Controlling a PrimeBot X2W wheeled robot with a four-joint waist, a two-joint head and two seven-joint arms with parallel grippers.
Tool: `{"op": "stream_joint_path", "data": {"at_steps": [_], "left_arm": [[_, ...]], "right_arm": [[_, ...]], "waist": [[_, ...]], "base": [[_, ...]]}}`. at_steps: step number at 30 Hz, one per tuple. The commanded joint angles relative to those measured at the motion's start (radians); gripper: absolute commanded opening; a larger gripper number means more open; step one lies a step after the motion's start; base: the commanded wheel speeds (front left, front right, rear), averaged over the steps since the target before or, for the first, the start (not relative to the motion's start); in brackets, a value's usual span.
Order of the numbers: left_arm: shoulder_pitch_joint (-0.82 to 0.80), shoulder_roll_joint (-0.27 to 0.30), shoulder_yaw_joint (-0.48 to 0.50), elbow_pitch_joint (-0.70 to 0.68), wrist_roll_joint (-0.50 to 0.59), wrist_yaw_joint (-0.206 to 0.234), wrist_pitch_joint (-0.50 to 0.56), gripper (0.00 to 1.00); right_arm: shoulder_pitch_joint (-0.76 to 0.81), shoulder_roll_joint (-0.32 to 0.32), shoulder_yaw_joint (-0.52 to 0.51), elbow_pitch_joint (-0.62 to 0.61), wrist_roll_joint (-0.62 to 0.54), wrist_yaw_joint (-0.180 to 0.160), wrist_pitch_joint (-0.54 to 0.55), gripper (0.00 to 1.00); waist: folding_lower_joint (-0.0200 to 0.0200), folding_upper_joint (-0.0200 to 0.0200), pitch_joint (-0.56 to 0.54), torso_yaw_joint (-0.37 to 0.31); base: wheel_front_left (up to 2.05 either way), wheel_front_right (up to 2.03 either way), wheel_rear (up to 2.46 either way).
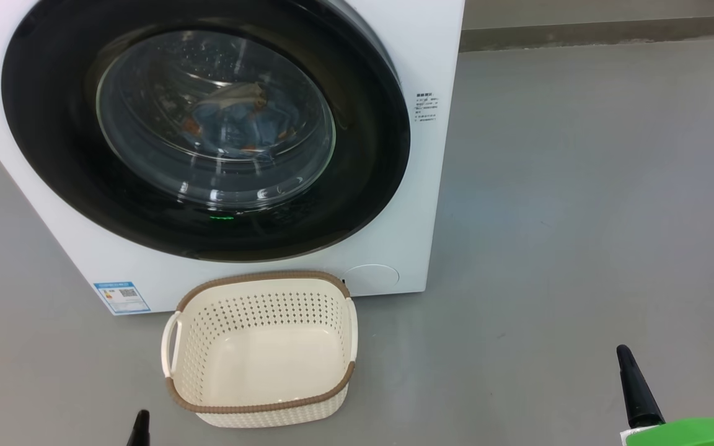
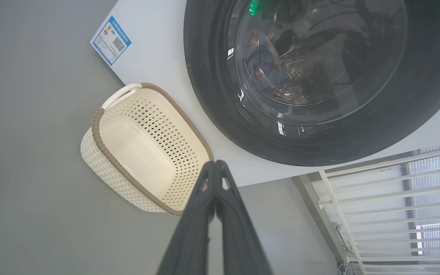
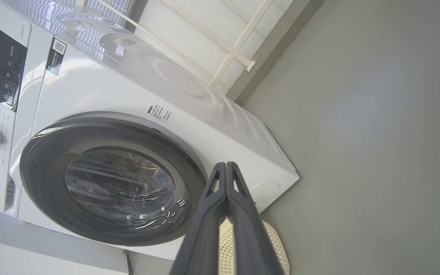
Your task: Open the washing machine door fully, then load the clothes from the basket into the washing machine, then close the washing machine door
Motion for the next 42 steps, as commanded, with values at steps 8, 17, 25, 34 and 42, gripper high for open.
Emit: {"op": "stream_joint_path", "data": {"at_steps": [8, 17, 25, 34, 42], "left_arm": [[-0.072, 0.021, 0.032, -0.025, -0.098, -0.010, 0.027, 0.00], [-0.090, 0.023, 0.039, -0.025, -0.188, -0.014, 0.052, 0.00], [-0.107, 0.025, 0.046, -0.026, -0.269, -0.018, 0.075, 0.00], [-0.125, 0.027, 0.054, -0.026, -0.359, -0.021, 0.101, 0.00], [-0.140, 0.028, 0.059, -0.027, -0.430, -0.024, 0.121, 0.00]], "right_arm": [[-0.059, -0.007, 0.018, -0.019, 0.113, -0.004, 0.027, 0.00], [-0.074, -0.007, 0.020, -0.014, 0.216, -0.004, 0.054, 0.00], [-0.086, -0.006, 0.022, -0.010, 0.308, -0.005, 0.078, 0.00], [-0.101, -0.006, 0.024, -0.006, 0.411, -0.005, 0.104, 0.00], [-0.112, -0.005, 0.026, -0.002, 0.490, -0.005, 0.125, 0.00]], "waist": [[0.0000, 0.0000, 0.003, -0.005], [0.0000, 0.0000, 0.007, -0.011], [0.0000, 0.0000, 0.010, -0.016], [0.0000, 0.0000, 0.014, -0.021], [0.0000, 0.0000, 0.016, -0.026]], "base": [[0.00, 0.00, 0.00], [0.00, 0.00, 0.00], [0.00, 0.00, 0.00], [0.00, 0.00, 0.00], [0.00, 0.00, 0.00]]}}
